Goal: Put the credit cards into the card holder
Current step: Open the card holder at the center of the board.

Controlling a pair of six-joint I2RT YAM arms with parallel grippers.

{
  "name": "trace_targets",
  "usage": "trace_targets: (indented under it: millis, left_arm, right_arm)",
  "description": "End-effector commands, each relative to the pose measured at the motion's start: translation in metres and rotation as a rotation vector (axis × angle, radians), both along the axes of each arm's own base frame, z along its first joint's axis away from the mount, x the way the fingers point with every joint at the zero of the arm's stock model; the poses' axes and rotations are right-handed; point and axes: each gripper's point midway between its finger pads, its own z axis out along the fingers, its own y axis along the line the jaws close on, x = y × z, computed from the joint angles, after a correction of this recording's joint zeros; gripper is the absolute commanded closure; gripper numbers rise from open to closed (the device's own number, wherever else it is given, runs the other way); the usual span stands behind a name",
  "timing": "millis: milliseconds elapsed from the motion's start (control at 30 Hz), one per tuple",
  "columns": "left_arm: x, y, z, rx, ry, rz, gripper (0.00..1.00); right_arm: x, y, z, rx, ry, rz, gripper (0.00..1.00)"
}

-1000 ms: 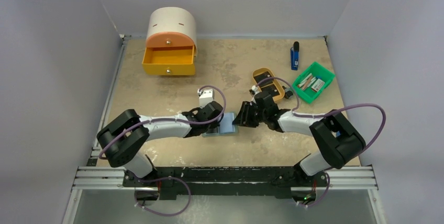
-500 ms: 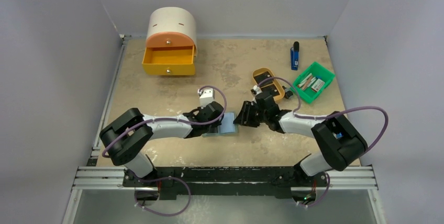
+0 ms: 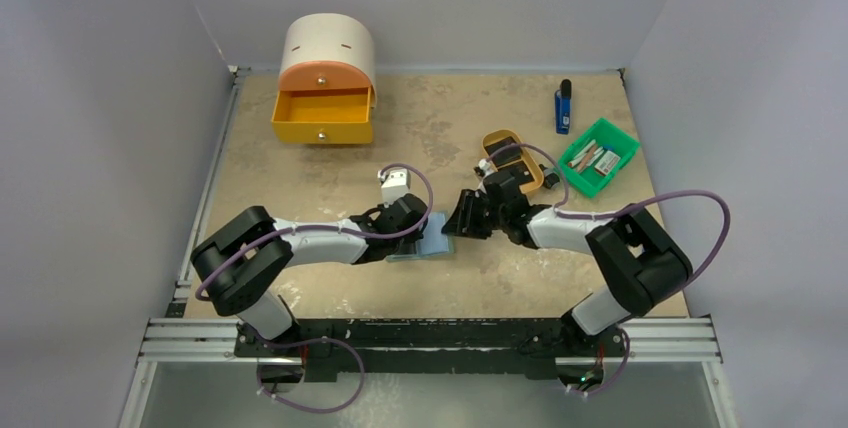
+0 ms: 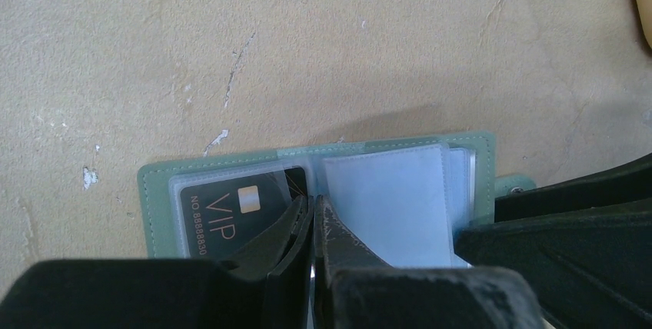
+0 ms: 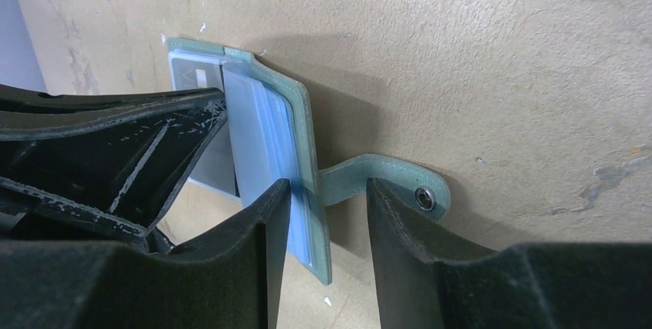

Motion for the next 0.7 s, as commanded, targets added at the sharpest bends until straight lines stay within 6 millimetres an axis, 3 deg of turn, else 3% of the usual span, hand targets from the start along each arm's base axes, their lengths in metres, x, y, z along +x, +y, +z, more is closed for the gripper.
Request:
trace_targets:
  millis: [0, 300, 567, 667]
  left_arm:
    - [-0.018, 0.017, -0.027, 0.069, 0.081, -0.006, 0.96]
    - [-0.015, 0.008, -0.025, 0.033, 0.071, -0.017, 0.97]
    - [-0.012, 0.019, -0.006, 0.029, 0.040, 0.015, 0.96]
    - [-0.009, 0.030, 0.004, 0.034, 0.027, 0.042, 0.95]
  right_arm:
    - [-0.002, 0.006, -0.006, -0.021, 0.002, 0.045, 0.58]
    - [-0.008, 0.034, 0.009, 0.046, -0.032, 0.142, 0.62]
    - [-0.008, 0.038, 0.027, 0.094, -0.084, 0.157, 1.00]
    - [-0.009, 0.036, 0.030, 0.096, -0.091, 0.147, 1.00]
